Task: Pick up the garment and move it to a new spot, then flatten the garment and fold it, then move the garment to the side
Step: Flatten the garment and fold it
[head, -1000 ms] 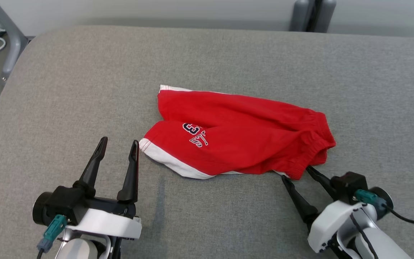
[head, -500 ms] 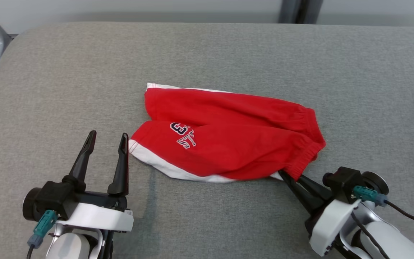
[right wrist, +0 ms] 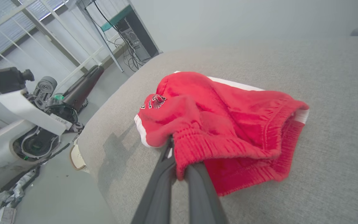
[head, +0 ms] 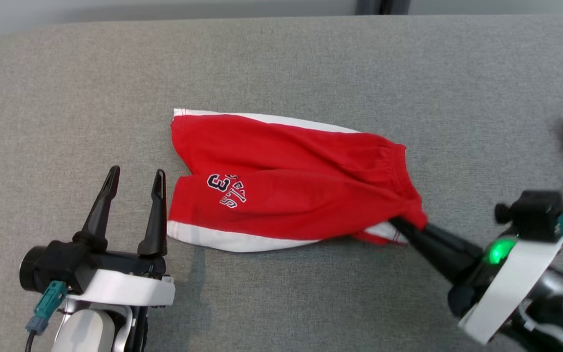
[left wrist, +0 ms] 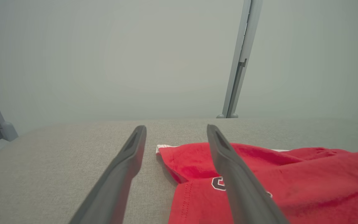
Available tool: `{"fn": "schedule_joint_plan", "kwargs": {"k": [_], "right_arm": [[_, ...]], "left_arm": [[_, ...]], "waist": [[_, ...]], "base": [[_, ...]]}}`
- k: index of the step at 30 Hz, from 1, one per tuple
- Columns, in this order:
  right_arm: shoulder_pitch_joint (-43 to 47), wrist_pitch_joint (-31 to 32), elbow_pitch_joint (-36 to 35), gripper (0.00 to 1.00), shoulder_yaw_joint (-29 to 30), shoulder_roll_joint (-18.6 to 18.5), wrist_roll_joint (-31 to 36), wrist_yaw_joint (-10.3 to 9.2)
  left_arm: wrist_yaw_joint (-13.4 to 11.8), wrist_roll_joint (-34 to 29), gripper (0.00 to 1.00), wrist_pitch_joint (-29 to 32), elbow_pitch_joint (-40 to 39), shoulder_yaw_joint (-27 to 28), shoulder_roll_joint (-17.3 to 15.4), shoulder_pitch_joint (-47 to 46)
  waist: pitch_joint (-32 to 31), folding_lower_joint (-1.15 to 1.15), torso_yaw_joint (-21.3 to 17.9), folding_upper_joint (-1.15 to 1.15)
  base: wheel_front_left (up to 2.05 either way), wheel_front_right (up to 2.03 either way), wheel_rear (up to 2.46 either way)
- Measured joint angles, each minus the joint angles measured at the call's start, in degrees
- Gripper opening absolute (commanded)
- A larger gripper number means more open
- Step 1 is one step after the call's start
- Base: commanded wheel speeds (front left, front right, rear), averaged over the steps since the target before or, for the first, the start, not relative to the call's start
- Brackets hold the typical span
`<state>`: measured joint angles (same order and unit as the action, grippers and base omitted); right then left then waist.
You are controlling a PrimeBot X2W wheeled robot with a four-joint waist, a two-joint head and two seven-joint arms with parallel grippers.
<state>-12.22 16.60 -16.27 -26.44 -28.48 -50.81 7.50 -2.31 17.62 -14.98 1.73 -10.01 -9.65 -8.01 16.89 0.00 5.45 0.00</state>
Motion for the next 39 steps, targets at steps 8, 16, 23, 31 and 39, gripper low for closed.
{"fn": "schedule_joint_plan", "kwargs": {"k": [8, 16, 23, 31, 39], "right_arm": [[-10.5, 3.6, 10.2, 0.00, 6.5, 0.0, -7.4, -0.01], [-17.3, 1.4, 24.1, 0.00, 0.5, 0.0, -6.1, 0.00], [-17.7, -5.4, 27.9, 1.00, -3.5, -1.0, -6.5, 0.00], [-10.3, -14.6, 26.2, 1.00, -3.2, -3.3, -7.6, 0.00], [-3.9, -26.4, 25.6, 1.00, 7.7, -2.0, 3.0, 0.00]], "left_arm": [[1.5, -0.9, 1.00, 0.0, 0.0, -0.5, 1.4, -2.6], [3.0, -1.8, 1.00, 0.0, 1.3, -1.2, 3.4, -5.1], [3.8, -2.7, 1.00, 0.0, 1.9, -0.7, 4.2, -5.4], [3.8, -3.7, 1.00, 0.0, 2.4, 0.6, 3.9, -4.3], [2.4, -4.0, 1.00, 0.0, 1.8, 3.2, 3.7, -1.5]], "waist": [[3.0, 0.00, 1.7, 0.00], [5.6, 0.00, 4.2, 0.00], [5.3, 0.00, 3.3, 0.00], [2.9, 0.00, 1.6, 0.00], [-0.1, 0.00, 0.1, 0.00]], "base": [[0.00, 0.00, 0.00], [0.00, 0.00, 0.00], [0.00, 0.00, 0.00], [0.00, 0.00, 0.00], [0.00, 0.00, 0.00]]}}
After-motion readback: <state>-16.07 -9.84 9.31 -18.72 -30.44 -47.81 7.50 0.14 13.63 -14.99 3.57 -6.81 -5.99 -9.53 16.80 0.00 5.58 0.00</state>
